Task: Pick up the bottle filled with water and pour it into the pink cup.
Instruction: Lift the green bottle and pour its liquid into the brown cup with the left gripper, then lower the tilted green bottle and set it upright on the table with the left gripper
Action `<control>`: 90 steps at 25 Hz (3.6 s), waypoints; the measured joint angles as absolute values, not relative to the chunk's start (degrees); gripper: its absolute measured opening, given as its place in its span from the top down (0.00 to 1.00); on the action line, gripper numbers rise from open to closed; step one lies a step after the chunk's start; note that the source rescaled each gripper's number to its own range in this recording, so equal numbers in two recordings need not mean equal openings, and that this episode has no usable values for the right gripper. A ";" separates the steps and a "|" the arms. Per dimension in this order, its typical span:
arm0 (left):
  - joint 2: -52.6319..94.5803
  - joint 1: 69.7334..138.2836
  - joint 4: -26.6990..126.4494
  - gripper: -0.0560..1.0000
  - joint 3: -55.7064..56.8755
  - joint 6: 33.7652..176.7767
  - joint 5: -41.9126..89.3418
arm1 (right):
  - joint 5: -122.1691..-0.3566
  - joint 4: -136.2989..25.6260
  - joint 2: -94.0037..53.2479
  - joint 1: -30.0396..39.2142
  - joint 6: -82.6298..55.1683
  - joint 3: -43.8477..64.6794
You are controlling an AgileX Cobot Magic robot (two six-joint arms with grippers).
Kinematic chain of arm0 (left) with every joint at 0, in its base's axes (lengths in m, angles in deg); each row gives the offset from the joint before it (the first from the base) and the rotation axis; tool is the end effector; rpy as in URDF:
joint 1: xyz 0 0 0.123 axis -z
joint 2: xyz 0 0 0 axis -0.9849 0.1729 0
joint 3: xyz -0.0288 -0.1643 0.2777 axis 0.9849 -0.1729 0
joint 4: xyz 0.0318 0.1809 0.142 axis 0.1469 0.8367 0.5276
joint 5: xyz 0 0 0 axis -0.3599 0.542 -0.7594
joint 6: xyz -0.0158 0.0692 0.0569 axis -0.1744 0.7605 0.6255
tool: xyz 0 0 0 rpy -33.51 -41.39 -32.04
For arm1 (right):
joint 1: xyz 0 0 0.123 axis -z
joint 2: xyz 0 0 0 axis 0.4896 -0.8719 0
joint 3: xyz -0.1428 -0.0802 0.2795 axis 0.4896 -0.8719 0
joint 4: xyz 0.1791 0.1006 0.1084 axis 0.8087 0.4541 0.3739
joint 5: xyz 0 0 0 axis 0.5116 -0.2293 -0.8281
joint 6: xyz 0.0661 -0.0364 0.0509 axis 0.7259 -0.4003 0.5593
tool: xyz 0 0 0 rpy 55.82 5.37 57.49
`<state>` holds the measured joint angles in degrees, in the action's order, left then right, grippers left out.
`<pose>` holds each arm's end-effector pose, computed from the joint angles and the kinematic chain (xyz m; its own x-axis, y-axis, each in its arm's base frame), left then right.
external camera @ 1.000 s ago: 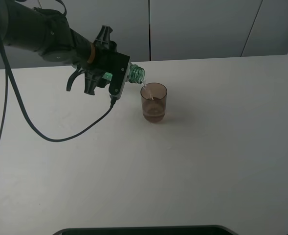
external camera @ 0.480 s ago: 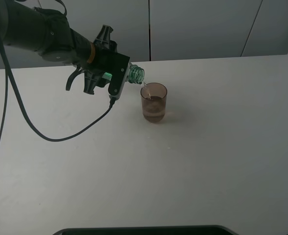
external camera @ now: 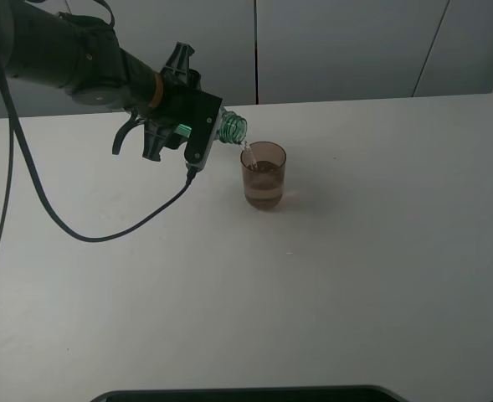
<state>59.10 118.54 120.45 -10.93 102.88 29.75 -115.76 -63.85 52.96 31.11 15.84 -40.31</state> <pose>0.3321 -0.2474 0.2225 0.5183 0.8516 0.0789 0.5550 -0.4051 0.7265 -0.0655 0.0012 0.2671 -0.4780 0.1271 -0.8691 0.0939 0.9912 0.0933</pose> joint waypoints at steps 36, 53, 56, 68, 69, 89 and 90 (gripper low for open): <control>50.47 111.36 95.46 0.95 -11.90 74.69 9.60 | -115.76 -63.85 52.96 31.11 15.73 -40.31; 49.95 106.40 65.23 0.95 -32.16 73.19 -24.58 | -115.76 -63.85 52.96 31.11 15.73 -40.31; 52.76 106.40 64.17 0.95 -32.59 73.00 -27.28 | -115.76 -63.85 52.96 31.11 15.73 -40.31; 66.19 106.40 60.55 0.95 -32.59 70.51 -38.04 | -115.76 -63.85 52.96 31.11 15.73 -40.31; 66.94 106.40 60.27 0.95 -32.59 70.82 -38.80 | -115.76 -63.85 52.96 31.11 15.73 -40.31; 71.46 106.40 59.43 0.95 -32.59 71.21 -44.73 | -115.76 -63.85 52.96 31.11 15.73 -40.31; 71.46 106.40 59.33 0.95 -32.59 70.82 -44.60 | -115.76 -63.85 52.96 31.11 15.73 -40.31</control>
<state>71.46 106.40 59.33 -32.59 70.82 -44.60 -115.76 -63.85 52.96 31.11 15.73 -40.31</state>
